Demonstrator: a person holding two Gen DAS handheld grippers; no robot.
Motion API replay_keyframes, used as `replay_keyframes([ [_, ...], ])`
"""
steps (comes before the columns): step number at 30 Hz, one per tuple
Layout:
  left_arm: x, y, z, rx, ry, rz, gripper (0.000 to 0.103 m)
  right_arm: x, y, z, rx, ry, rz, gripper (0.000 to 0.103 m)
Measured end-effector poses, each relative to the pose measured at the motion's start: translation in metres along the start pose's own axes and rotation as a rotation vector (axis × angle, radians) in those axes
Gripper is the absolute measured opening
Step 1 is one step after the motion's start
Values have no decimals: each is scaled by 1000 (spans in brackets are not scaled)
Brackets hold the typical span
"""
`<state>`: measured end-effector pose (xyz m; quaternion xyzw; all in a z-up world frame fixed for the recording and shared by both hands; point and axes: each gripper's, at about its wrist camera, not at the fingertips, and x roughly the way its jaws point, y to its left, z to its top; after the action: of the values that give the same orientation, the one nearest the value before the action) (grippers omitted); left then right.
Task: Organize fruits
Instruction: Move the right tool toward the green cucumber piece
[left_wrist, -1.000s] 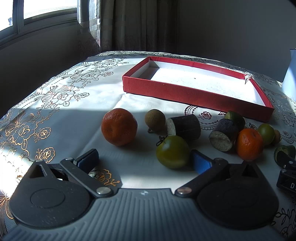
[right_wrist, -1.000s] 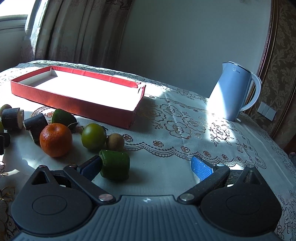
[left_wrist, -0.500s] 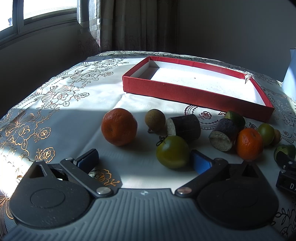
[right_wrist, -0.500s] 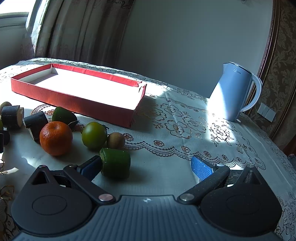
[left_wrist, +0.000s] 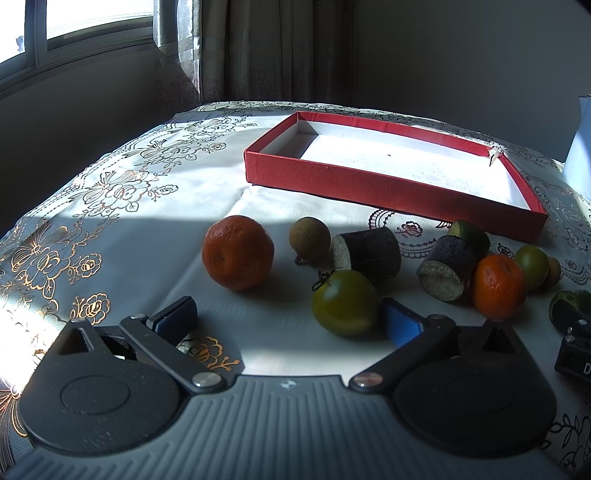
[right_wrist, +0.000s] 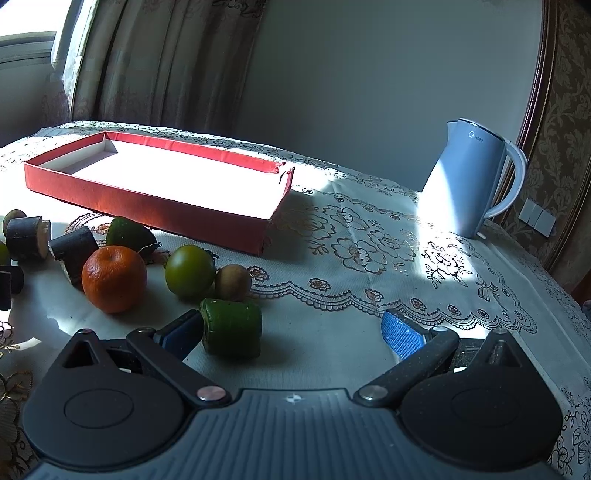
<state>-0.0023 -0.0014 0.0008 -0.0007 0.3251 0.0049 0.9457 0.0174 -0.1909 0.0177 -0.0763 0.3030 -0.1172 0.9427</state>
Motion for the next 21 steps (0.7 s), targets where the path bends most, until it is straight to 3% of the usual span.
replay_keyframes([
  [21,0,0,0,0,0,0,103,-3,-14,-1,70,-18,87,103],
])
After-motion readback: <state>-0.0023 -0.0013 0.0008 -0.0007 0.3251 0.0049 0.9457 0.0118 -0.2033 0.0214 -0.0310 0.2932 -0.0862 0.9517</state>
